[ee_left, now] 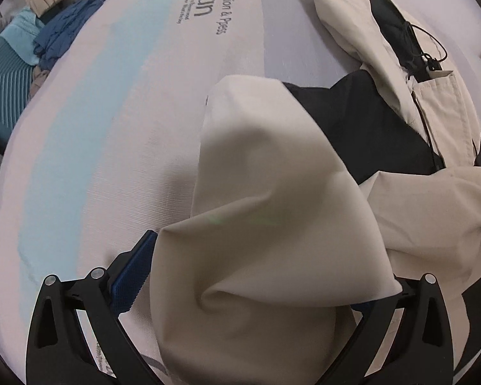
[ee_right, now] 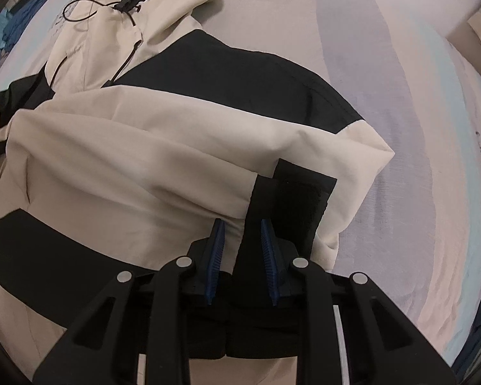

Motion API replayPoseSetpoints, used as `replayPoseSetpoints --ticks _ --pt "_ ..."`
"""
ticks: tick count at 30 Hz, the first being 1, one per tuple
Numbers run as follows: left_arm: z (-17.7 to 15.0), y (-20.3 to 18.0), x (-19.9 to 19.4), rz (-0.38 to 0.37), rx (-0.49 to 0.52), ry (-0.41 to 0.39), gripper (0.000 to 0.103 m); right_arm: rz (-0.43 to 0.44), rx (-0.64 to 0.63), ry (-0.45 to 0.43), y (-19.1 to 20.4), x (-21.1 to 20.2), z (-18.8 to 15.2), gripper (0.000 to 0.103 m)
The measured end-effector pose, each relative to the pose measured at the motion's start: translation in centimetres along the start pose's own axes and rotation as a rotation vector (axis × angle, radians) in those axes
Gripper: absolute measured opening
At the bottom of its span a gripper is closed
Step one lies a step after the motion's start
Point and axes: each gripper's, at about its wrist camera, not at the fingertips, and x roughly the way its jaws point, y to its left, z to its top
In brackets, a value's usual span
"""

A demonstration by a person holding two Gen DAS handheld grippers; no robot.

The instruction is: Fold large clothes

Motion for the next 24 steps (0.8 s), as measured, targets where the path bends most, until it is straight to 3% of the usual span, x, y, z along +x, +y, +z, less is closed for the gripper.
replayPoseSetpoints --ticks 2,4,6,10,12,14,17,20,24 --pt "0.3 -0.8 -1.8 0.020 0.057 -0.032 0.093 0.029 0.011 -0.021 0.6 -0.9 1.0 0.028" --pt "1.2 -1.4 -4.6 -0.035 0.096 -0.081 0.093 0.077 0.004 -0.092 0.3 -3.4 1.9 0.035" --pt "2.3 -1.5 -6.6 -0.087 0.108 -0.125 0.094 0.076 -0.029 -0.176 0.4 -5.6 3.6 0.055" --pt "7.3 -2.9 -8.9 -0.202 0.174 -0.202 0.095 0.080 -0.093 -0.277 0.6 -6.9 8.7 0.067" --pt "10.2 -3.7 -8.6 -0.243 0.198 -0.209 0.096 0.113 -0.099 -0.322 0.7 -6.5 11.9 0.079" --pt "13.6 -4.4 -7.3 -0.305 0.204 -0.197 0.096 0.140 -0.065 -0.362 0.3 -5.5 15.2 0.080" --pt "17.0 -5.6 -5.5 -0.377 0.216 -0.159 0.096 0.178 -0.083 -0.321 0.7 -3.5 19.7 0.083" --pt "19.7 -6.6 -3.1 -0.373 0.243 -0.138 0.096 0.243 -0.069 -0.283 0.7 -1.7 23.0 0.083" --pt "22.6 -6.6 0.0 -0.420 0.168 -0.077 0.095 0.319 0.009 -0.243 -0.1 0.2 25.7 0.083"
